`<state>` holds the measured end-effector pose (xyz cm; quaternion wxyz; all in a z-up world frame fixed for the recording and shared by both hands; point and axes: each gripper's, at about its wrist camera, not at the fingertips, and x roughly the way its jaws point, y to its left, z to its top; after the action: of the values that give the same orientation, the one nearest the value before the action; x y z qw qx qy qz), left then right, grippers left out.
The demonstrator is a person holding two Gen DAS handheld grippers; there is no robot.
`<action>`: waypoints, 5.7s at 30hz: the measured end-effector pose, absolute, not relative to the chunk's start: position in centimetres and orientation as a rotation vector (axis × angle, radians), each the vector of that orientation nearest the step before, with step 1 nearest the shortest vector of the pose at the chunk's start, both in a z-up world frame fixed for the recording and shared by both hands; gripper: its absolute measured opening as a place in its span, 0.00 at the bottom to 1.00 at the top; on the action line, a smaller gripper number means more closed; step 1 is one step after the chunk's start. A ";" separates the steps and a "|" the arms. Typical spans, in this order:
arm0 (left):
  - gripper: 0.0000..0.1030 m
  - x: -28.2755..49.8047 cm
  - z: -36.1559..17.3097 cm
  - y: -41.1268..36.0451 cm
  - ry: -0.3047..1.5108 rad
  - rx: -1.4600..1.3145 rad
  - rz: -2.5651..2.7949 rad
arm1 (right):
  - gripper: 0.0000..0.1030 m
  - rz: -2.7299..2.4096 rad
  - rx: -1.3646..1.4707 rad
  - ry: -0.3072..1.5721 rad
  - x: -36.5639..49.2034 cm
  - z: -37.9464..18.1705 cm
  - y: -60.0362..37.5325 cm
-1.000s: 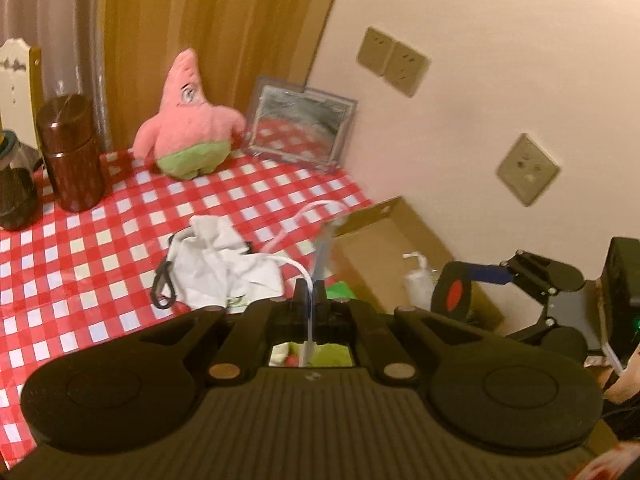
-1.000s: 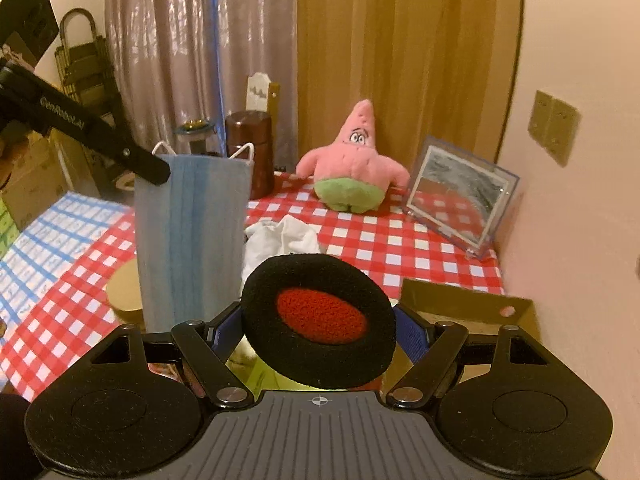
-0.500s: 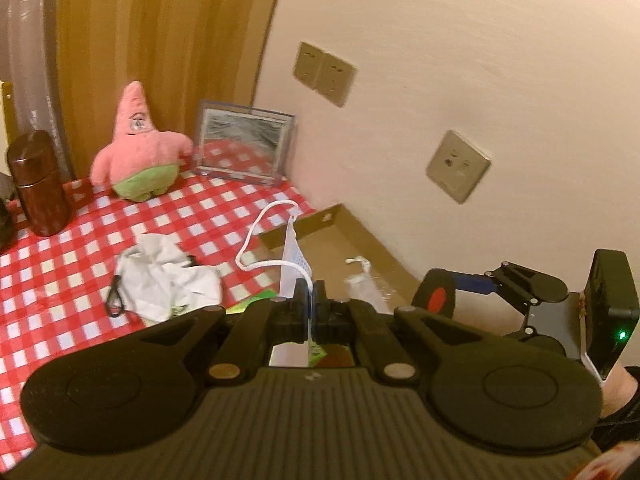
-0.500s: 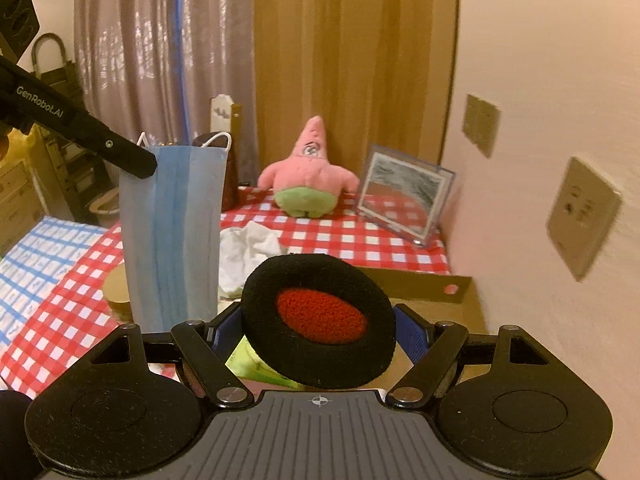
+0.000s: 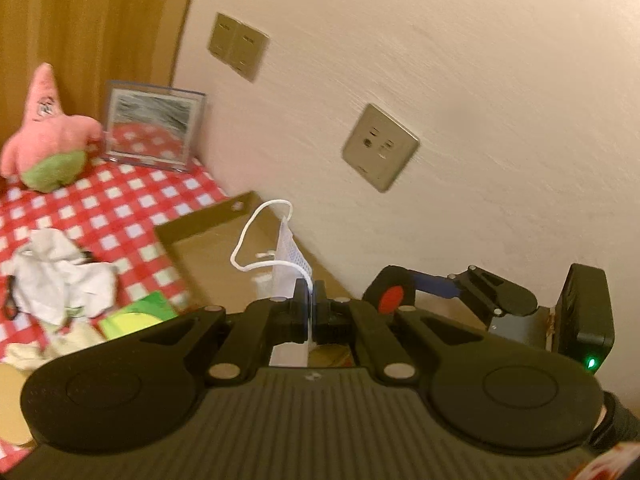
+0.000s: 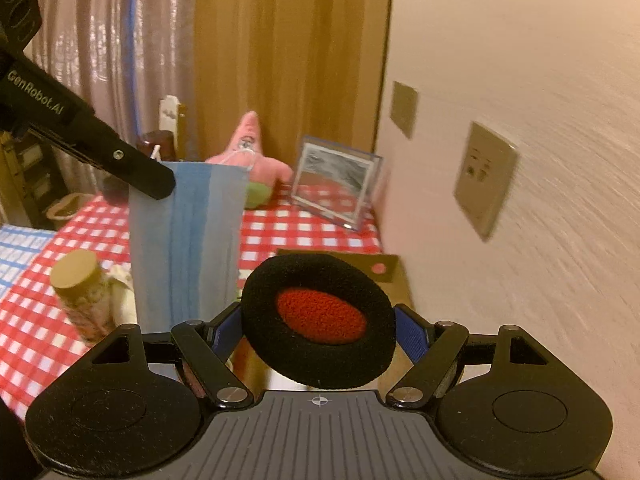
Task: Organize soft objects
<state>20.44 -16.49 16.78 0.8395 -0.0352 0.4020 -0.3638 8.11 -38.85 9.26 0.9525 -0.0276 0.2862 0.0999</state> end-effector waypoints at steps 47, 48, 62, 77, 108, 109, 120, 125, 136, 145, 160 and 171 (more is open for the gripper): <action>0.50 29.1 3.7 -17.7 0.908 -0.007 -0.597 | 0.85 0.138 -0.014 0.744 16.0 -0.2 -41.6; 0.50 28.8 3.9 -17.3 0.899 -0.004 -0.592 | 0.86 0.135 -0.016 0.737 15.9 -0.1 -41.5; 0.55 21.6 8.2 -11.1 0.769 -0.042 -0.521 | 0.87 0.088 0.051 0.727 11.1 2.3 -40.5; 0.58 10.4 9.6 2.0 0.717 -0.142 -0.269 | 0.87 0.159 0.142 0.695 3.7 4.9 -36.3; 0.61 5.5 8.2 7.1 0.739 -0.125 -0.173 | 0.87 0.272 0.070 0.700 2.9 5.3 -30.6; 0.61 5.6 8.2 7.0 0.741 -0.122 -0.175 | 0.87 0.274 0.070 0.699 2.9 5.3 -30.6; 0.62 6.9 7.8 6.5 0.757 -0.103 -0.184 | 0.87 0.302 0.066 0.705 4.6 5.0 -29.6; 0.62 7.8 7.5 6.2 0.768 -0.086 -0.187 | 0.87 0.322 0.054 0.699 5.6 5.0 -29.2; 0.62 10.2 5.9 4.7 0.792 -0.003 -0.250 | 0.87 0.507 -0.111 0.689 8.4 3.8 -25.9; 0.65 13.3 5.0 5.4 0.826 0.113 -0.354 | 0.87 0.759 -0.414 0.670 12.8 1.5 -21.4; 0.81 19.4 3.5 8.5 0.872 0.277 -0.466 | 0.87 1.084 -0.768 0.730 22.3 -4.8 -13.1; 0.84 23.0 1.2 9.7 0.930 0.383 -0.555 | 0.87 1.163 -0.900 0.786 26.6 -8.6 -9.5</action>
<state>23.01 9.68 1.18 0.8394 0.1811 0.4400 -0.2626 26.63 -9.50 -8.64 0.6720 -0.3998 0.3492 0.5164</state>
